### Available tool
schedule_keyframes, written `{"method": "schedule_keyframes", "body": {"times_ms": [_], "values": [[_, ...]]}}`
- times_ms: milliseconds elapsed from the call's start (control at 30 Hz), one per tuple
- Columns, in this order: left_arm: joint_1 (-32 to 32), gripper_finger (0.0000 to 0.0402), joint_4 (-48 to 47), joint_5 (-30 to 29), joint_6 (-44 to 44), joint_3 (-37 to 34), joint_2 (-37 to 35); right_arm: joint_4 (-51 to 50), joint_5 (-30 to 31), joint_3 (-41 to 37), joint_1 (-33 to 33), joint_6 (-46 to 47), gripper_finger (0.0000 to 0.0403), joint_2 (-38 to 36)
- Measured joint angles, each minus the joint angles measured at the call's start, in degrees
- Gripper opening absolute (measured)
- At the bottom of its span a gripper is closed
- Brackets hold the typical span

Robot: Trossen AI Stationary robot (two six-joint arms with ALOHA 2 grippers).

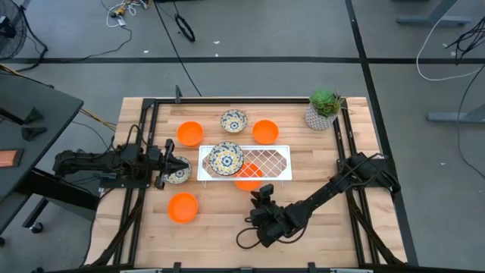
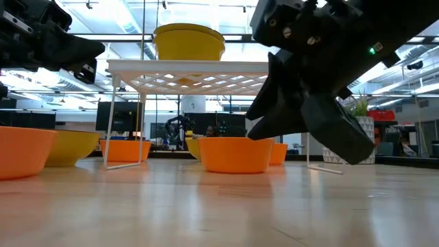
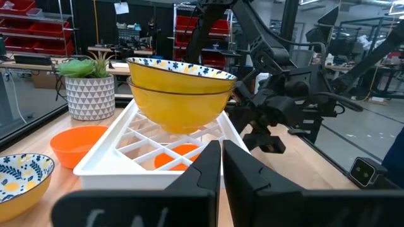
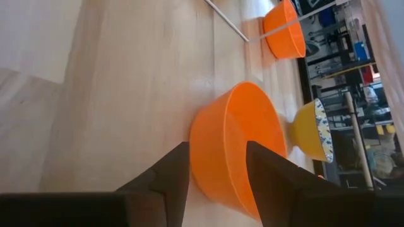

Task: Pick & Place Mini bowls
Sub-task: Put the orange bowl on the shelf

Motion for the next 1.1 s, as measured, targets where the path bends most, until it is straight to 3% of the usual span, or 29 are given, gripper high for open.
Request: {"method": "schedule_keyframes", "body": {"times_ms": [667, 1100], "values": [[0.0, 0.0023, 0.0, 0.0, 0.0, 0.0, 0.0, 0.1, -4.1, 0.0, -3.4, -0.4, 0.0158, 0.0], [0.0, 0.0023, 0.0, 0.0, 0.0, 0.0, 0.0, -1.0, -3.7, 0.0, -1.2, -1.8, 0.0158, 0.0]]}}
